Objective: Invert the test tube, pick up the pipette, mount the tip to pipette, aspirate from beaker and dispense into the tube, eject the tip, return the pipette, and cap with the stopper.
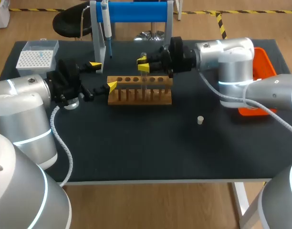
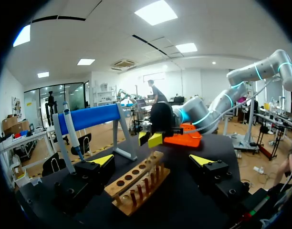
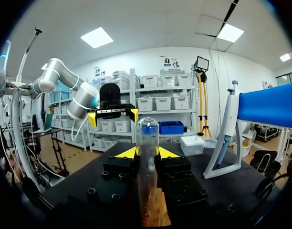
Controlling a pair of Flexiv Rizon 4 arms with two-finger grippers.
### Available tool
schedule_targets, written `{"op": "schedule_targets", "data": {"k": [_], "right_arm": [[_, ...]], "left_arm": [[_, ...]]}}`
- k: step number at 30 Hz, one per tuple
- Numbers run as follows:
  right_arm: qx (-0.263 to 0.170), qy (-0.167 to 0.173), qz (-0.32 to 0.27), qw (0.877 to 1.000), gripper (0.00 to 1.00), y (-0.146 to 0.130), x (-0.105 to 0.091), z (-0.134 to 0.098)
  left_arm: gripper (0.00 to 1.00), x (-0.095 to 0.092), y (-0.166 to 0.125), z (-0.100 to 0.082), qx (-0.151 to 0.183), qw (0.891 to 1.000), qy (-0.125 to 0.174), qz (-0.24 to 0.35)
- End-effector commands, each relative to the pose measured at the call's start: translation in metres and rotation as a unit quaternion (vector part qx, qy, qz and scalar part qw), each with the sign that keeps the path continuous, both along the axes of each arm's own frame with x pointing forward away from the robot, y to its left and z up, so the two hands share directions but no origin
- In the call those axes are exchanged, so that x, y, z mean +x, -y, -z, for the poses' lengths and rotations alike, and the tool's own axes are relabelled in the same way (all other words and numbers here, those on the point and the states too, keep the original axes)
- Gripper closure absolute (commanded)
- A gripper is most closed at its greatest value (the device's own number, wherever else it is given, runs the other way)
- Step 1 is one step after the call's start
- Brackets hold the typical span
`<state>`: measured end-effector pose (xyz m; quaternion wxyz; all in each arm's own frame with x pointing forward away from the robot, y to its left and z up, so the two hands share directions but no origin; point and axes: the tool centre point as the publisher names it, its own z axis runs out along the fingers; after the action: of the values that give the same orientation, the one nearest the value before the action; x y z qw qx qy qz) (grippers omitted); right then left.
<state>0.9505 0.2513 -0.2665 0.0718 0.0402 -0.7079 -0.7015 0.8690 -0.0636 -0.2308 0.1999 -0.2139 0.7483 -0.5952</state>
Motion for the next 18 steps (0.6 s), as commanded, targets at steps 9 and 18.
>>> {"op": "schedule_targets", "data": {"k": [9, 18], "right_arm": [[0.002, 0.006, 0.001, 1.000, 1.00, 0.002, -0.002, -0.017], [0.003, 0.013, -0.001, 1.000, 1.00, 0.001, -0.005, -0.029]], "left_arm": [[0.00, -0.001, 0.001, 0.001, 0.000, 1.000, 0.001, -0.002], [0.00, -0.001, 0.001, 0.001, 0.000, 1.000, 0.001, -0.002]]}}
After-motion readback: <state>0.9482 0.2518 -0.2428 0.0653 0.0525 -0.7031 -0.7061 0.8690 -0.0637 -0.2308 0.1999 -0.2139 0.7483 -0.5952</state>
